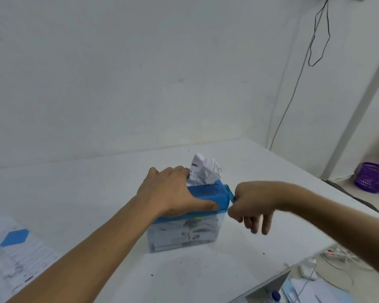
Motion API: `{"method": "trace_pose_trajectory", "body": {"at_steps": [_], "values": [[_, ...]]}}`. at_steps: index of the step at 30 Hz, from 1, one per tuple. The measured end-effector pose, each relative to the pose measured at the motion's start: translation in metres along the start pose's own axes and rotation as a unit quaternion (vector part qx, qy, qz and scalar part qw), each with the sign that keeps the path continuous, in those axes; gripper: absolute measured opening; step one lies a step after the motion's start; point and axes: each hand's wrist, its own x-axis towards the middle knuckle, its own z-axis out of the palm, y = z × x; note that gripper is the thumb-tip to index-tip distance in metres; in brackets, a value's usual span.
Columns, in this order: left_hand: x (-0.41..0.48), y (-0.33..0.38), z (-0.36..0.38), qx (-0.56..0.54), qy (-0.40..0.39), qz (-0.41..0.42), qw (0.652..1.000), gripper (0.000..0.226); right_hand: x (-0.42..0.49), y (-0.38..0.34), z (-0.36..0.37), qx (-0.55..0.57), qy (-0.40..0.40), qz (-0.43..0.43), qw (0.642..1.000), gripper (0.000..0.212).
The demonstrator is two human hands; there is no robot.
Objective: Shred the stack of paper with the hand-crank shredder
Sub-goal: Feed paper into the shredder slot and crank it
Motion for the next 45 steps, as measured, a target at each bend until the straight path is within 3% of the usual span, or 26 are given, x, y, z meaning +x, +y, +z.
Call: {"method": "trace_pose_trajectory", "body": {"at_steps": [2,4,7,9,14,19,25,28,34,37,42,45], "values": [[0.004,-0.001,-0.001,0.0,-0.02,0.004,1.0,0.087,-0.014,0.002,0.027,-0.113,0.197,-0.052,0.973,0.008],[0.011,0.0,-0.002,0.001,-0.045,0.002,0.999,0.091,-0.013,0.005,0.059,-0.219,0.326,-0.067,0.917,0.007],[0.018,0.004,-0.004,-0.02,-0.053,-0.004,0.998,0.088,0.003,0.017,0.086,-0.289,0.382,-0.065,0.876,0.038],[0.015,0.006,-0.001,-0.041,-0.023,-0.006,0.999,0.082,0.003,0.02,0.081,-0.303,0.404,-0.083,0.859,0.043],[0.009,0.008,0.0,-0.044,0.009,-0.019,0.999,0.07,0.002,0.016,0.055,-0.355,0.32,-0.14,0.867,0.019],[0.011,0.006,0.002,-0.052,0.001,-0.019,0.998,0.083,-0.01,-0.001,0.02,-0.351,0.278,-0.147,0.882,0.032],[0.002,0.01,-0.003,-0.055,0.017,-0.015,0.998,0.07,0.008,-0.017,-0.029,-0.271,0.246,-0.163,0.916,0.036],[0.002,0.011,-0.003,-0.042,0.013,-0.016,0.999,0.074,0.031,-0.019,-0.051,-0.227,0.171,-0.169,0.944,0.042],[0.004,0.01,-0.001,-0.025,0.002,-0.009,1.0,0.077,0.076,-0.029,-0.071,-0.175,0.066,-0.171,0.967,0.047],[0.005,0.008,0.0,-0.032,0.012,-0.008,0.999,0.075,0.099,-0.028,-0.072,-0.097,0.061,-0.151,0.982,0.034],[0.005,0.01,0.0,-0.048,0.028,-0.007,0.998,0.068,0.122,-0.022,-0.063,-0.02,0.048,-0.184,0.982,0.05],[0.005,0.011,-0.001,-0.05,0.022,-0.012,0.998,0.071,0.127,-0.018,-0.051,-0.013,0.06,-0.183,0.981,0.034]]}}
